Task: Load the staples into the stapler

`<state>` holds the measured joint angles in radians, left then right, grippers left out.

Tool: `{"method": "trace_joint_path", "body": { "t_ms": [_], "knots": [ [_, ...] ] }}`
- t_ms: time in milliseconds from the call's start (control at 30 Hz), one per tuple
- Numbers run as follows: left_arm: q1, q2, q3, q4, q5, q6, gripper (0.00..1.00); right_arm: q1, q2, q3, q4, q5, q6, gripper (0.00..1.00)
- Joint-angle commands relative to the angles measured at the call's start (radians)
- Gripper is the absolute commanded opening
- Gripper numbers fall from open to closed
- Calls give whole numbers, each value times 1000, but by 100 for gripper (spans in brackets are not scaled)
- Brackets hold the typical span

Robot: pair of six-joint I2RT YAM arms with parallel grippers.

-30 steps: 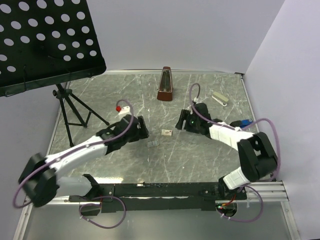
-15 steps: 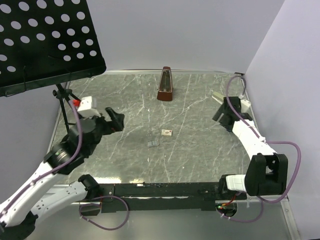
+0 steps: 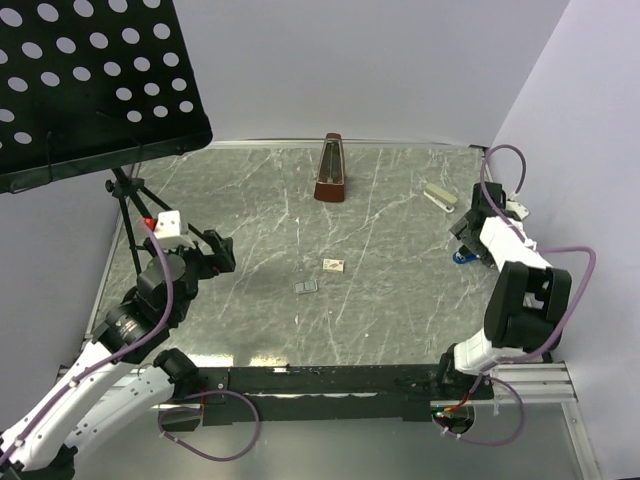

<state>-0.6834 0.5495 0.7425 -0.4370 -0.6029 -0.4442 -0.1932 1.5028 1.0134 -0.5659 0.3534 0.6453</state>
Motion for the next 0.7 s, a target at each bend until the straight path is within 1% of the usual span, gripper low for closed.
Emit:
{"method": "trace_joint_path", "body": {
  "t_ms": [0, 100, 200, 233, 300, 333, 400, 433, 467, 500, 567, 600, 667],
  "knots": [
    [25, -37, 0, 72, 51, 33, 99, -28, 74, 60, 30, -8, 7, 94],
    [36, -43, -3, 76, 71, 35, 99, -38, 115, 65, 55, -30, -6, 86],
    [39, -45, -6, 80, 78, 38, 99, -41, 146, 63, 69, -36, -18, 75],
    [41, -45, -6, 81, 81, 39, 99, -43, 157, 63, 70, -34, -22, 67],
    [44, -43, -9, 83, 84, 39, 99, -43, 158, 60, 60, -36, -30, 54],
    [45, -40, -9, 83, 87, 41, 100, -41, 146, 54, 60, -40, -33, 45],
    [51, -37, -11, 87, 97, 42, 99, -29, 116, 19, 64, -51, -47, 33],
    [53, -36, -11, 87, 100, 42, 100, -25, 81, 5, 69, -54, -53, 24],
    [54, -31, -11, 89, 103, 42, 99, 3, 61, -8, 69, -59, -67, 20],
    [56, -31, -11, 90, 107, 44, 99, 20, 42, -30, 66, -59, -73, 14],
    [56, -26, -11, 92, 117, 45, 100, 58, -9, -48, 54, -65, -90, 8],
    [56, -25, -11, 93, 123, 48, 99, 101, -24, -65, 52, -71, -96, 5],
    [58, -22, -14, 95, 127, 52, 99, 155, -65, -79, 49, -79, -116, 3]
  ]
}}
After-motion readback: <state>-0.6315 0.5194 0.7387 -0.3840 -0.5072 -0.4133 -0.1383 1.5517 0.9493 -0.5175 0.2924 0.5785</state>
